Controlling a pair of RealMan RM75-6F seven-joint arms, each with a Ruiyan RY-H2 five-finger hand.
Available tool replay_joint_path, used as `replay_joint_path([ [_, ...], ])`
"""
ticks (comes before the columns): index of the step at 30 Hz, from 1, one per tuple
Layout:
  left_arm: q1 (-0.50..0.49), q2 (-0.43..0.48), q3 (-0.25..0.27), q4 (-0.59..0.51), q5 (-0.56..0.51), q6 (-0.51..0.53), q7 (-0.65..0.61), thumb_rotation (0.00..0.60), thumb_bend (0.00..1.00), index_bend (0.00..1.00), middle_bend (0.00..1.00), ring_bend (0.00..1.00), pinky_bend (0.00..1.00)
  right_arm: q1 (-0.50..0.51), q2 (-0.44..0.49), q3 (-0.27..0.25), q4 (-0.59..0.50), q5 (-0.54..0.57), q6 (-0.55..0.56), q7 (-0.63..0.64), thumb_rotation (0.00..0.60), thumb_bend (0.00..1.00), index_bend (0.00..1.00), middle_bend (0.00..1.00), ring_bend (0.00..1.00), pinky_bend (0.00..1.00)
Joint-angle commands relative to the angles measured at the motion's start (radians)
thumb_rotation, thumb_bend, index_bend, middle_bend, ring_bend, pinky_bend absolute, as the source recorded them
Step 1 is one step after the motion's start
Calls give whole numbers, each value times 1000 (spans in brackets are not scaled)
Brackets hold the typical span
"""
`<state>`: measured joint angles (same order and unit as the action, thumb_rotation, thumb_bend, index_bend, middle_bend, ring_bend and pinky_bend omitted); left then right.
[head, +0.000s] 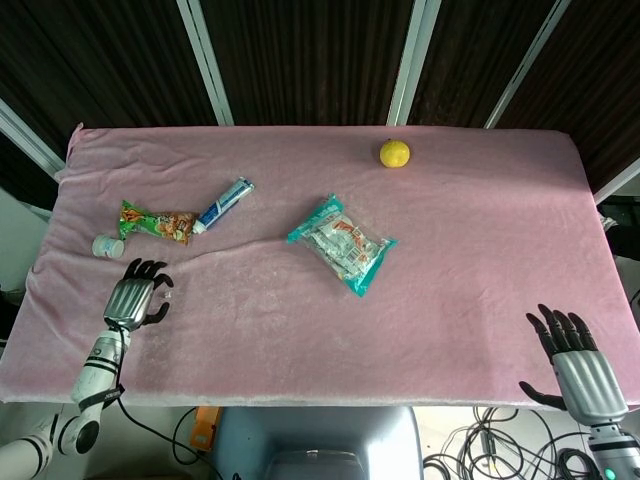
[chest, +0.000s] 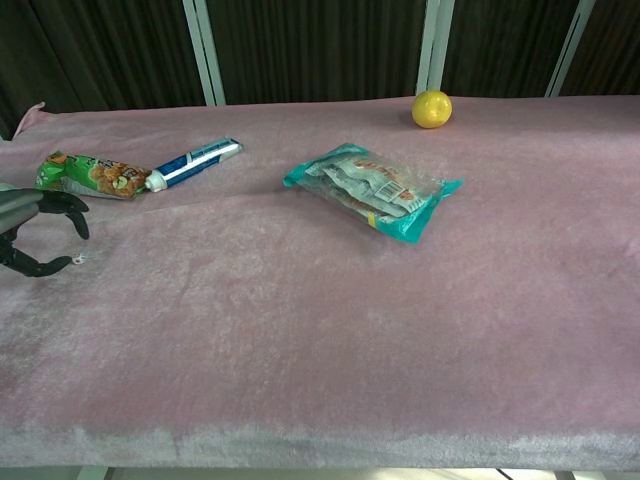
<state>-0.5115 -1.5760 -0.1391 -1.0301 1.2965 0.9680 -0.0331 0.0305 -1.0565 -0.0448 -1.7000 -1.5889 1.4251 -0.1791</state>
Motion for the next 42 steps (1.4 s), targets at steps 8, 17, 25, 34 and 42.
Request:
replay_joint_path([
  [8, -17, -33, -4, 82, -24, -48, -45, 600, 374, 431, 173, 101, 68, -2, 5, 0, -7, 2, 7, 0, 600, 280, 0, 0, 0, 0],
  [17, -32, -62, -2, 125, -20, -65, -65, 600, 373, 446, 187, 102, 70, -1, 7, 0, -10, 4, 4, 0, 600, 279, 0, 0, 0, 0],
  [25, -43, -84, -1, 166, -27, -93, -78, 600, 374, 490, 204, 116, 73, -4, 13, 0, -11, 5, 10, 8, 600, 280, 0, 0, 0, 0],
  [34, -49, -94, -1, 189, -25, -98, -82, 600, 376, 563, 219, 132, 74, -6, 16, 1, -11, 7, 13, 10, 600, 280, 0, 0, 0, 0],
  [42, -45, -82, 2, 175, -13, -78, -88, 600, 381, 619, 246, 133, 78, -5, 13, 2, -11, 10, 11, 4, 600, 280, 0, 0, 0, 0],
])
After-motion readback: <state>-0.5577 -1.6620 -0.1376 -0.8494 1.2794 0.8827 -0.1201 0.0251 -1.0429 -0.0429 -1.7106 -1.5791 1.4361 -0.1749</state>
